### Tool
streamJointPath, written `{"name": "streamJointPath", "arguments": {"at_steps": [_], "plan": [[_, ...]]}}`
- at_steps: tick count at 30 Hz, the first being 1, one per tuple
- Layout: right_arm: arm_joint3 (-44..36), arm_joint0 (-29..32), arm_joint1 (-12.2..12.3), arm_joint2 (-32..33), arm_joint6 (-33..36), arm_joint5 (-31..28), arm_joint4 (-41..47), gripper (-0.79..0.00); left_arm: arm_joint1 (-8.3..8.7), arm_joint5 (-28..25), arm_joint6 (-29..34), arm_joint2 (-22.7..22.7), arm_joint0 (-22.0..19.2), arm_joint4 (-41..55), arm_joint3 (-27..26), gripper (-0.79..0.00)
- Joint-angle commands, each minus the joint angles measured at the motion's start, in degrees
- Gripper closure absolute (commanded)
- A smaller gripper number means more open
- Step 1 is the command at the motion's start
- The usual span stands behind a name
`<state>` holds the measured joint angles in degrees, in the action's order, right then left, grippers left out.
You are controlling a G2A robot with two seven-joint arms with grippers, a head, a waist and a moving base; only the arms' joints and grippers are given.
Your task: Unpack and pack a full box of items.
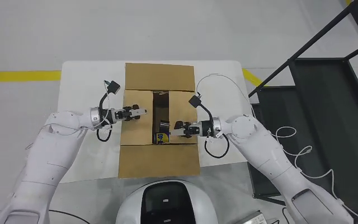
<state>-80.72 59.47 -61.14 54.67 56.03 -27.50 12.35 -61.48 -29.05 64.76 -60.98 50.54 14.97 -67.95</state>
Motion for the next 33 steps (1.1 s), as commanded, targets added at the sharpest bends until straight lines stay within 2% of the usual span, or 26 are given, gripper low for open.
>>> {"name": "streamJointPath", "arguments": {"at_steps": [1,9,14,18,21,27,30,33], "plan": [[-0.24,-0.31,-0.14,-0.43,-0.41,0.54,-1.08,-0.785,0.06,0.54,-0.59,0.17,-0.36,-2.23,0.02,-0.785],[-3.54,0.13,0.09,-0.21,-0.97,4.43,-5.66,-0.785,0.56,0.85,-1.65,-2.97,-1.54,0.96,1.01,-0.785],[-8.49,3.04,0.92,3.83,-0.65,4.72,0.60,-0.785,1.21,0.04,-1.92,-6.83,-2.36,5.01,3.33,-0.785],[-12.52,8.93,2.08,9.12,0.77,5.57,10.18,-0.785,1.65,-1.96,0.01,-8.01,-4.35,3.33,6.15,-0.785],[-14.84,13.98,3.60,13.49,4.18,9.60,7.50,-0.785,1.63,-4.79,1.50,-7.72,-6.62,2.14,8.87,-0.785],[-20.12,25.84,5.52,21.11,4.62,14.06,7.65,-0.785,0.99,-10.32,0.15,-5.90,-10.80,1.88,14.06,-0.785],[-22.23,29.29,6.01,22.89,4.52,14.62,5.84,-0.785,0.80,-12.46,-2.00,-4.49,-11.76,2.14,15.36,-0.785],[-22.76,30.05,6.05,23.17,3.20,14.74,5.24,-0.785,0.80,-12.80,-2.33,-4.14,-12.01,1.77,15.78,-0.785]]}}
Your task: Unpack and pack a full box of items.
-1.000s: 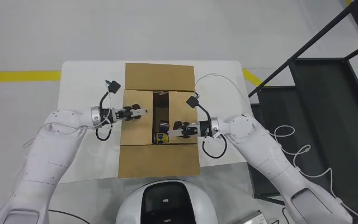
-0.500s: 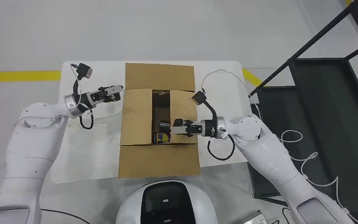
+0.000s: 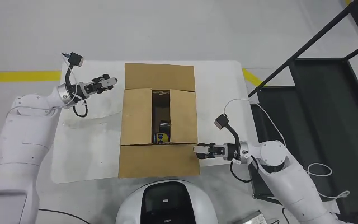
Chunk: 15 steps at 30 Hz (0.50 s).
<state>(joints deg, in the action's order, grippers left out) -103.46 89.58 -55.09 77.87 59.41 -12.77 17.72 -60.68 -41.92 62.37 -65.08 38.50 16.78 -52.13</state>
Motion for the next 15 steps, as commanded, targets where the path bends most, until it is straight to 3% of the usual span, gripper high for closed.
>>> {"name": "streamJointPath", "arguments": {"at_steps": [1,12,15], "plan": [[-0.02,-0.06,-0.01,-0.04,-0.18,0.01,-0.13,-0.785,0.01,0.07,0.07,-0.04,0.03,-0.04,-0.04,-0.785],[0.18,-0.04,-0.01,0.05,-0.52,0.23,-0.20,-0.785,0.01,0.07,0.07,-0.04,0.03,-0.04,-0.04,-0.785],[1.21,-0.07,0.16,1.27,-1.64,1.63,-0.92,-0.785,0.06,0.52,-2.89,0.32,0.74,-3.98,-1.50,-0.785]]}}
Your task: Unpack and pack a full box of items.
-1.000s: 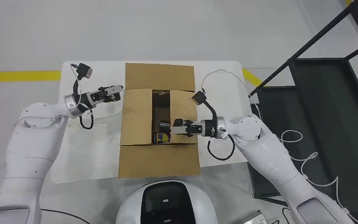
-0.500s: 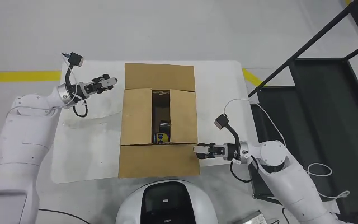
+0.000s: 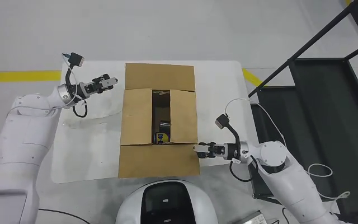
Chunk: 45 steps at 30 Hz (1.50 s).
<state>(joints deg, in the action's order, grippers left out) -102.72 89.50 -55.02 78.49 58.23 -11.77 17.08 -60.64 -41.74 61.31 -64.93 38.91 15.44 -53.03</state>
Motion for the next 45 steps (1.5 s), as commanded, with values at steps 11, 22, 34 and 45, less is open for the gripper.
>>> {"name": "streamJointPath", "arguments": {"at_steps": [11,22,34,45], "plan": [[3.59,4.55,0.79,3.11,1.71,4.94,0.14,-0.785,-2.68,-5.13,-20.48,5.22,-3.18,-15.16,7.68,-0.785],[5.10,3.69,0.48,-1.78,4.80,6.96,1.21,-0.785,-7.54,-3.74,-14.28,11.79,-9.29,-5.61,20.28,-0.785],[4.85,2.69,0.64,-4.91,7.57,7.93,-1.77,-0.785,-11.57,-4.59,-9.13,14.23,-13.56,1.18,29.52,-0.785],[4.91,1.37,0.23,-6.07,7.64,6.57,6.61,-0.785,-13.45,-6.90,-5.66,13.52,-14.60,7.55,32.09,-0.785]]}}
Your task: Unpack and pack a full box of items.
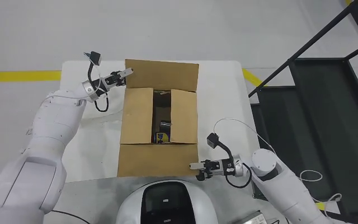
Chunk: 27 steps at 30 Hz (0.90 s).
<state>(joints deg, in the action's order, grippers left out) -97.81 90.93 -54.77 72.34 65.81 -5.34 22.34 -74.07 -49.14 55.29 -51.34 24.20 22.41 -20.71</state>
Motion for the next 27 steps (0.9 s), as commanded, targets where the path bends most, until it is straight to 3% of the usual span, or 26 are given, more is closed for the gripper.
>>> {"name": "streamJointPath", "arguments": {"at_steps": [1,7,16,27], "plan": [[-0.05,-0.03,-0.06,0.14,0.18,0.24,2.68,-0.785,0.05,0.68,0.53,-0.10,0.14,0.77,-0.45,-0.785],[-0.96,0.28,-0.09,0.91,1.25,0.82,8.92,-0.785,1.34,-0.21,-0.35,-0.24,1.66,1.36,-4.46,-0.785],[-2.30,0.47,-0.43,2.78,-0.21,0.89,19.89,-0.785,5.10,1.36,1.22,-0.39,5.19,3.31,-15.10,-0.785],[-2.39,-3.19,-1.44,0.65,-7.55,0.21,20.46,-0.785,9.85,6.91,6.78,0.17,8.60,7.79,-26.38,-0.785]]}}
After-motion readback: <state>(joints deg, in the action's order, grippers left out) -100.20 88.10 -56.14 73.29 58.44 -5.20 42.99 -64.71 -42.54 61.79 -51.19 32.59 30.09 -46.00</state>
